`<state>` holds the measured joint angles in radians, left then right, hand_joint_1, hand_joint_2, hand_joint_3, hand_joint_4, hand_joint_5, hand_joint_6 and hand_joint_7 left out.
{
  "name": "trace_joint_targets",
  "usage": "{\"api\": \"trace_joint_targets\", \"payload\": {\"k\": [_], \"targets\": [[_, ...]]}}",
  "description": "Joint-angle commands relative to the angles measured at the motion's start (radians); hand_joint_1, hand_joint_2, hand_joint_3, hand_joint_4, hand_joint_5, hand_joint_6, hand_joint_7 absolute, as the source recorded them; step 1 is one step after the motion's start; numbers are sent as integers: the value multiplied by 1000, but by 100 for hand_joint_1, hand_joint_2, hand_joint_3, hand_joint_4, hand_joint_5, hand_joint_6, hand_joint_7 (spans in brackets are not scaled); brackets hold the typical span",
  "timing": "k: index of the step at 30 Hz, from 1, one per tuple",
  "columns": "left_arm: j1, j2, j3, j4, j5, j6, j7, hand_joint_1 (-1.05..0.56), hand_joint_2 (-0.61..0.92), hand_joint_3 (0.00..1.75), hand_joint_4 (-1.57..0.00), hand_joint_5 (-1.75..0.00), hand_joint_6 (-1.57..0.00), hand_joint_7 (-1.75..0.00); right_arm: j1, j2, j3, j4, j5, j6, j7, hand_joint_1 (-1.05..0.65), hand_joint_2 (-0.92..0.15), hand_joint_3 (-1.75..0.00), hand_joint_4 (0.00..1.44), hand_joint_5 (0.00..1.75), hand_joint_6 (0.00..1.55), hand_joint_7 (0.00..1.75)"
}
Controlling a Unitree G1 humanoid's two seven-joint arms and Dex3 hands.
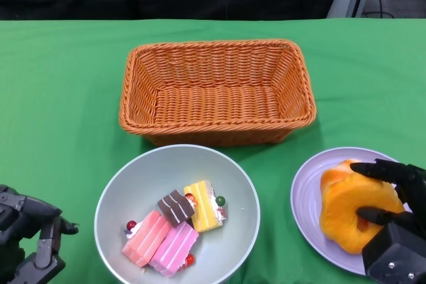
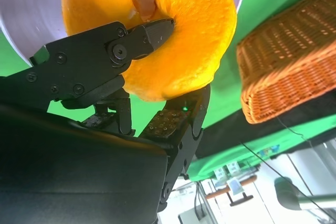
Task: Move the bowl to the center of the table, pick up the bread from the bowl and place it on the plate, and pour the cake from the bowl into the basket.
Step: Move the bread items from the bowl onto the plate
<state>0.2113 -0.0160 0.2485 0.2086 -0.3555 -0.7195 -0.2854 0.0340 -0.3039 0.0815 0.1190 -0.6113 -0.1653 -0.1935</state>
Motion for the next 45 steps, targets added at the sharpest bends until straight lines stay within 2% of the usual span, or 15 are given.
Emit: {"api": "trace_joint_targets", "payload": {"k": [1, 6, 9, 12, 20, 30, 37, 41, 43, 44, 45], "targets": [[13, 10, 6, -21, -6, 14, 1, 1, 67, 90, -76, -145, -75, -125, 0, -26, 10, 5, -11, 21, 10, -6, -88, 0, 78, 137, 116, 10], [12, 12, 8, -18, -15, 12, -11, 1, 67, 89, -76, -146, -76, -126, -10, -35, 26, 45, -9, 8, -8, -4, -90, -1, 77, 136, 118, 9], [15, 7, 8, -24, -7, 17, -1, 1, 67, 88, -77, -145, -76, -124, -18, -40, 38, 72, -23, 1, -34, -4, -90, 0, 79, 126, 118, 7], [13, 1, 9, -19, 4, 6, 5, 1, 66, 89, -77, -145, -77, -123, -33, -47, 50, 115, -32, -18, -65, -3, -89, 0, 81, 124, 119, 6], [9, -7, 0, -14, 5, 3, 0, 0, 66, 90, -78, -145, -77, -124, -69, -65, 79, 207, -57, -45, -127, -5, -90, 0, 73, 146, 120, 2], [8, -15, -2, -14, 12, -3, 4, 1, 66, 90, -77, -146, -77, -124, -105, -83, 123, 304, -75, -64, -166, -3, -89, 0, 69, 154, 120, 2], [11, -27, -4, -23, 13, 4, 7, 0, 63, 94, -79, -144, -79, -121, -108, -111, 153, 304, -91, -22, -120, -7, -89, 0, 72, 133, 116, 0], [9, -28, -4, -22, 24, 5, 9, 1, 62, 97, -80, -143, -80, -120, -106, -132, 161, 290, -83, -9, -61, -16, -91, 0, 88, 63, 105, 0], [9, -28, -3, -21, 27, 4, 9, 1, 62, 97, -80, -143, -80, -120, -100, -142, 165, 269, -88, 8, -30, -17, -92, 0, 90, 50, 101, 0], [8, -27, -3, -21, 28, 4, 9, 1, 62, 97, -80, -143, -80, -121, -96, -150, 169, 255, -95, 18, -13, -19, -92, 0, 85, 29, 87, 0], [8, -27, -3, -20, 26, 3, 7, 1, 62, 97, -80, -144, -80, -122, -91, -157, 172, 241, -100, 29, 0, -20, -92, 0, 83, 19, 81, 0]]}}
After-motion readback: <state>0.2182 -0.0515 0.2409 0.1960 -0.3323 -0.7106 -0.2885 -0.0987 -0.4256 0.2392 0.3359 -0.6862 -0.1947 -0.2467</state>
